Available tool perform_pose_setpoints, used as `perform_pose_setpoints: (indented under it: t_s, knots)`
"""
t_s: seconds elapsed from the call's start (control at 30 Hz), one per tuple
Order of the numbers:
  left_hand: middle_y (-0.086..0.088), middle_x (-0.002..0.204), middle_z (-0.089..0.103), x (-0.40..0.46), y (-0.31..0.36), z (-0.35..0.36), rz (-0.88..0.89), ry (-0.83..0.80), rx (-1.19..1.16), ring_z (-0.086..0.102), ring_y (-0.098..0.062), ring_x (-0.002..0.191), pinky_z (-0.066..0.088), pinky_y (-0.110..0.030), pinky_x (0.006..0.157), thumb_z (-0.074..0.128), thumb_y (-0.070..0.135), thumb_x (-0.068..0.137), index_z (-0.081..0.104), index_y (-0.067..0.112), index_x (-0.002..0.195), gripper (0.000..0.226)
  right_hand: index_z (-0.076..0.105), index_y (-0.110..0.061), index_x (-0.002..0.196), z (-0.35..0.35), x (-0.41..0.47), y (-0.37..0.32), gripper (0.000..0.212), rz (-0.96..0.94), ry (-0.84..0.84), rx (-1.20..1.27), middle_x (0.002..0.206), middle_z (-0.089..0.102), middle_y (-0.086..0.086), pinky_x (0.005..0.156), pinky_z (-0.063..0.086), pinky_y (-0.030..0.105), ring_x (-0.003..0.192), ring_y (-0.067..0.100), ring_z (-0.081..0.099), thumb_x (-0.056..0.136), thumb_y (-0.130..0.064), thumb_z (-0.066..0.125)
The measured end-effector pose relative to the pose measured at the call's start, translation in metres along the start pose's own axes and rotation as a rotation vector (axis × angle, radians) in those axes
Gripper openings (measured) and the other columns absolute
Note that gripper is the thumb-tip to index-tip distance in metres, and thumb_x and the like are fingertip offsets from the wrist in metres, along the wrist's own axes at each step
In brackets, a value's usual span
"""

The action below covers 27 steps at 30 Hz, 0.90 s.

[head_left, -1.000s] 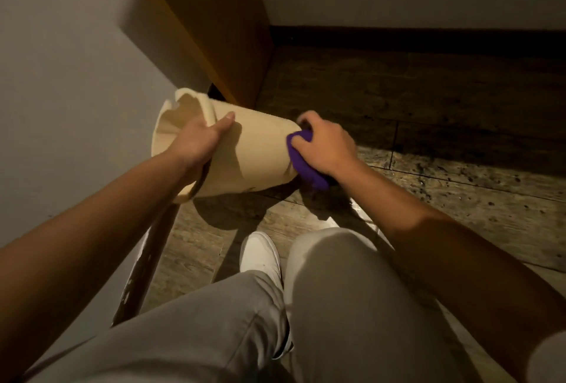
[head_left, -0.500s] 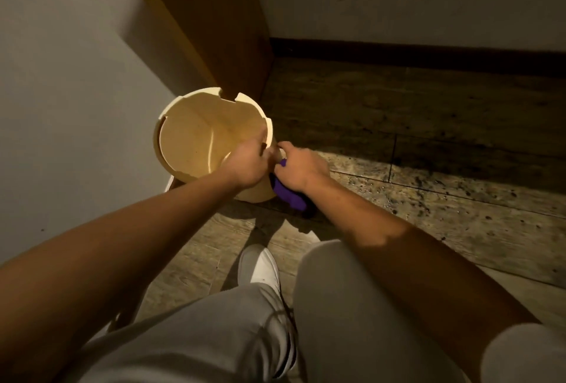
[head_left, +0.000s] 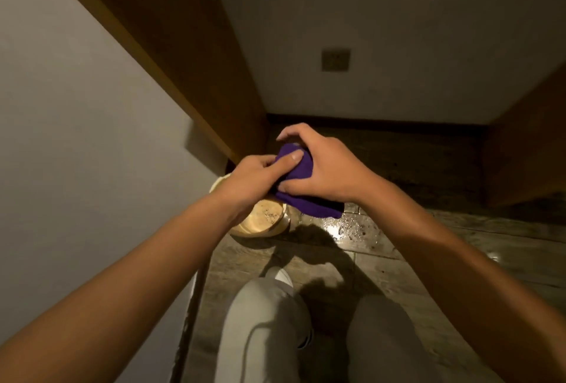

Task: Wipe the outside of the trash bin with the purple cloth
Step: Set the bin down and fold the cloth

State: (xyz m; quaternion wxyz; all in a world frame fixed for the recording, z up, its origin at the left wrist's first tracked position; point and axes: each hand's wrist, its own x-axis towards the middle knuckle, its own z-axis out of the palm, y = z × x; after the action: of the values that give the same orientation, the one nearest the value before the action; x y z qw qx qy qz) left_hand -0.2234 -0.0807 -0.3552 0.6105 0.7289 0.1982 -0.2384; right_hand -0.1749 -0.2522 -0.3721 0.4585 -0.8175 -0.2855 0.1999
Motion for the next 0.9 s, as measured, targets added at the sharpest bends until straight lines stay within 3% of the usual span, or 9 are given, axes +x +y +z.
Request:
perform_pose_setpoints:
  t_s: [0.17, 0.27, 0.37, 0.47, 0.57, 0.67, 0.77, 0.83, 0.9]
  knots:
    - [-0.014, 0.102, 0.079, -0.091, 0.121, -0.012, 0.044, 0.105, 0.002, 0.078, -0.028, 0.094, 0.064, -0.042, 0.081, 0.077, 0.036, 0.09, 0.073, 0.012, 0.101, 0.027, 0.037, -0.041, 0.149, -0.08, -0.024, -0.12, 0.098, -0.04, 0.028, 0.053, 0.147, 0.05, -0.012, 0.095, 0.045, 0.017, 0.123, 0.004, 0.054, 0.068, -0.059, 0.087]
    - [-0.005, 0.094, 0.078, -0.137, 0.177, -0.009, 0.119, 0.189, -0.024, 0.077, -0.014, 0.079, 0.06, -0.025, 0.058, 0.08, 0.033, 0.088, 0.073, 0.016, 0.098, 0.021, 0.042, -0.045, 0.146, -0.119, -0.038, -0.168, 0.088, 0.003, 0.191, 0.165, 0.146, 0.051, -0.011, 0.096, 0.042, 0.014, 0.126, 0.001, 0.052, 0.07, -0.063, 0.083]
    - [-0.005, 0.108, 0.076, -0.176, 0.224, -0.01, 0.18, 0.238, -0.131, 0.075, -0.02, 0.099, 0.062, -0.03, 0.077, 0.081, 0.033, 0.087, 0.072, 0.02, 0.104, 0.022, 0.057, -0.026, 0.14, -0.151, -0.049, -0.199, 0.071, 0.233, 0.342, 0.549, 0.128, 0.062, -0.012, 0.09, 0.047, 0.01, 0.117, 0.002, 0.06, 0.079, -0.06, 0.07]
    - [-0.007, 0.114, 0.074, -0.19, 0.258, -0.016, 0.241, 0.274, -0.207, 0.07, -0.024, 0.11, 0.058, -0.038, 0.094, 0.081, 0.029, 0.088, 0.07, 0.019, 0.109, 0.026, 0.067, -0.023, 0.131, -0.167, -0.045, -0.218, 0.065, 0.378, 0.207, 0.891, 0.13, 0.071, 0.001, 0.102, 0.054, 0.038, 0.121, 0.022, 0.067, 0.082, -0.066, 0.066]
    - [-0.001, 0.105, 0.072, -0.181, 0.288, -0.027, 0.287, 0.387, -0.225, 0.068, -0.015, 0.098, 0.055, -0.027, 0.081, 0.08, 0.027, 0.09, 0.065, 0.018, 0.108, 0.025, 0.078, -0.029, 0.114, -0.188, -0.027, -0.24, 0.039, 0.363, 0.162, 1.148, 0.125, 0.075, 0.003, 0.086, 0.062, 0.041, 0.112, 0.021, 0.073, 0.087, -0.056, 0.071]
    - [0.0, 0.099, 0.065, -0.16, 0.313, -0.044, 0.277, 0.477, -0.137, 0.062, -0.009, 0.085, 0.049, -0.023, 0.066, 0.077, 0.028, 0.092, 0.06, 0.015, 0.11, 0.028, 0.072, -0.018, 0.116, -0.207, 0.007, -0.259, 0.035, 0.412, 0.274, 1.042, 0.125, 0.074, 0.011, 0.076, 0.064, 0.04, 0.101, 0.022, 0.076, 0.087, -0.036, 0.08]
    - [-0.001, 0.099, 0.064, -0.13, 0.329, -0.067, 0.232, 0.505, 0.028, 0.062, -0.01, 0.081, 0.046, -0.023, 0.057, 0.075, 0.033, 0.093, 0.058, 0.017, 0.111, 0.029, 0.065, -0.015, 0.115, -0.218, 0.053, -0.26, 0.043, 0.428, 0.505, 0.711, 0.123, 0.07, 0.011, 0.091, 0.06, 0.043, 0.106, 0.025, 0.07, 0.081, -0.03, 0.086]
    - [-0.006, 0.107, 0.067, -0.108, 0.339, -0.082, 0.221, 0.527, 0.116, 0.066, -0.019, 0.091, 0.05, -0.026, 0.063, 0.074, 0.033, 0.094, 0.059, 0.015, 0.115, 0.031, 0.064, -0.019, 0.115, -0.222, 0.078, -0.26, 0.044, 0.395, 0.565, 0.433, 0.12, 0.066, 0.003, 0.093, 0.056, 0.04, 0.108, 0.022, 0.064, 0.081, -0.036, 0.085]
    - [-0.013, 0.118, 0.069, -0.082, 0.349, -0.096, 0.194, 0.533, 0.166, 0.067, -0.029, 0.107, 0.056, -0.038, 0.081, 0.074, 0.032, 0.094, 0.06, 0.01, 0.123, 0.039, 0.061, -0.022, 0.115, -0.223, 0.104, -0.252, 0.043, 0.366, 0.591, 0.29, 0.117, 0.064, 0.0, 0.093, 0.053, 0.038, 0.107, 0.02, 0.061, 0.082, -0.039, 0.083]
